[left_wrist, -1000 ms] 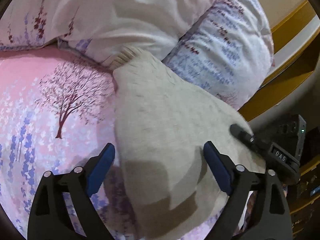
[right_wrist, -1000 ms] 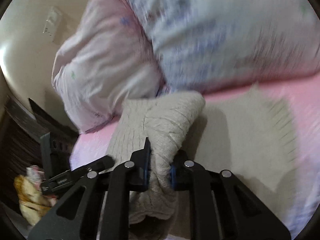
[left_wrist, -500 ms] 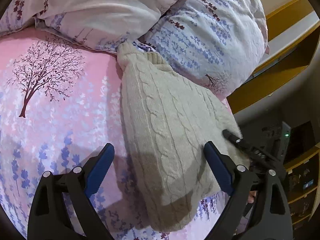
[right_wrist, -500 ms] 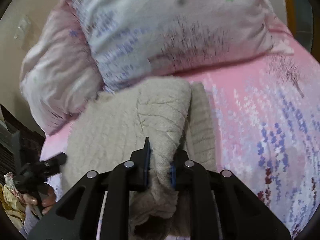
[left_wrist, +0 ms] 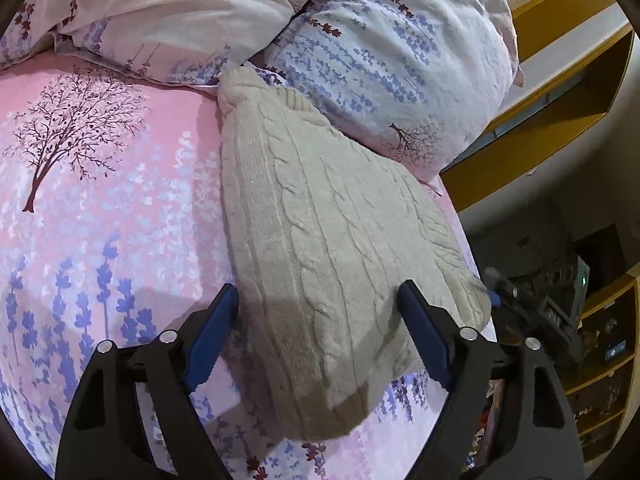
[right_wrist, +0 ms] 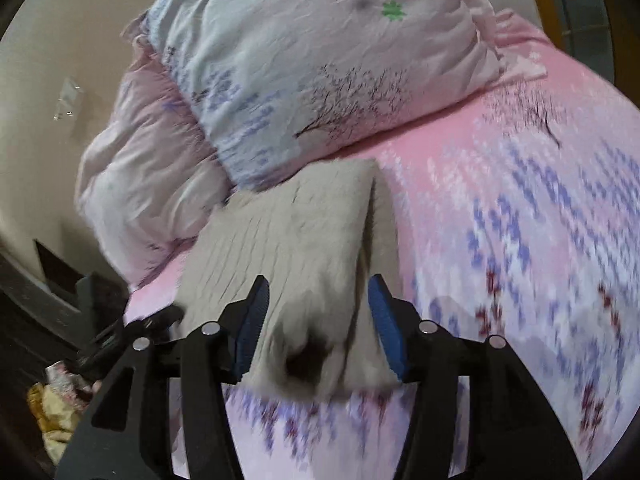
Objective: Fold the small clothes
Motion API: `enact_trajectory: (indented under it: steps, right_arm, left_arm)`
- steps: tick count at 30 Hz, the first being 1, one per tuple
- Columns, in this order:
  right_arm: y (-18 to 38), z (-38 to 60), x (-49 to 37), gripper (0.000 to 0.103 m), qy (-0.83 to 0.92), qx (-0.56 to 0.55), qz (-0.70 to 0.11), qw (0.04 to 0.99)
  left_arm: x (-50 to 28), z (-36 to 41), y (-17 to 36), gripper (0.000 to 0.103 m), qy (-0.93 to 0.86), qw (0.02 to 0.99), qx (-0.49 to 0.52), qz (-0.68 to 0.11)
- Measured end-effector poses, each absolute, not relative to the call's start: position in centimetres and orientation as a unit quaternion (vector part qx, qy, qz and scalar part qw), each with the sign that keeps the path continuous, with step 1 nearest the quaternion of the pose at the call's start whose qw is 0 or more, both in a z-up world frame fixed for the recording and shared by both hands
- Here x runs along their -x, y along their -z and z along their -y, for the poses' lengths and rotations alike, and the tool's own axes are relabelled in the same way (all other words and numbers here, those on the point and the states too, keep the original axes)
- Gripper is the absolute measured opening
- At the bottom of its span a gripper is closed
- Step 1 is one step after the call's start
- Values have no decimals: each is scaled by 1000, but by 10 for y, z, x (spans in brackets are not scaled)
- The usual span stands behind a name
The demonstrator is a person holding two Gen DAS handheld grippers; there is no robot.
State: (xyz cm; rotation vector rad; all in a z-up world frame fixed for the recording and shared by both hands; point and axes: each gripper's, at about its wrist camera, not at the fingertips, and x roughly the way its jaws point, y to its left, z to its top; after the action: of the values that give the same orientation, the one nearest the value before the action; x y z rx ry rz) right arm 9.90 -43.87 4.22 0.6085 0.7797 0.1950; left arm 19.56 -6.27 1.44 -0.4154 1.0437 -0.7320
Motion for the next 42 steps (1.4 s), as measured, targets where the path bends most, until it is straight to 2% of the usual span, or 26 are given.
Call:
enact_trajectory:
  steps: [4,5,8,10,14,19,21,25,26,27,30,35,37,42]
  right_arm:
    - [-35,427,-90,43,-114,-290,-386,868]
    - [-33,422,-92,39,-115,-282,-392,868]
    - [-30,417,-90,7,-109,-263,-395,873]
    - [-42,417,-86,7,-95,-251,-367,891]
    - [-70,412,-75,7,-67,-209,-318,922]
    - [-34,407,-87,7,-13,-158,-389,907]
    - [-16,410,-89,7,-10,-170,-405,898]
    - [-16,413,-91,9,-9,-177,-404,897]
    - [-16,414,-91,14,-8,-175,-406,897]
    - [-16,416,-91,25,-4,-175,-407,896]
    - [-13,420,-87,37,-1,-187,-410,893]
    - [-18,434,-81,45,-19,-232,-398,888]
    - [-27,439,-84,45,-23,-243,-387,889]
    - [-47,450,-110,50,-35,-266,-371,889]
  left_arm:
    - [-194,66,-13,76,335,784,192,-486]
    - [-193,65,-12,74,332,785,194,-485]
    - [-191,65,-12,64,326,790,191,-483]
    - [-188,65,-14,55,324,797,182,-477]
    - [-180,66,-21,50,330,807,173,-459]
    - [-174,75,-21,50,318,825,127,-450]
    - [-172,80,-22,51,312,834,101,-444]
    - [-168,88,-24,56,297,848,62,-434]
    - [-168,88,-23,57,295,850,59,-433]
    - [-169,87,-23,57,294,850,59,-434]
    - [-171,86,-23,61,291,849,61,-437]
    - [-173,85,-21,72,281,850,57,-442]
    - [-175,85,-20,78,277,850,56,-445]
    - [-185,79,-21,83,278,843,72,-455]
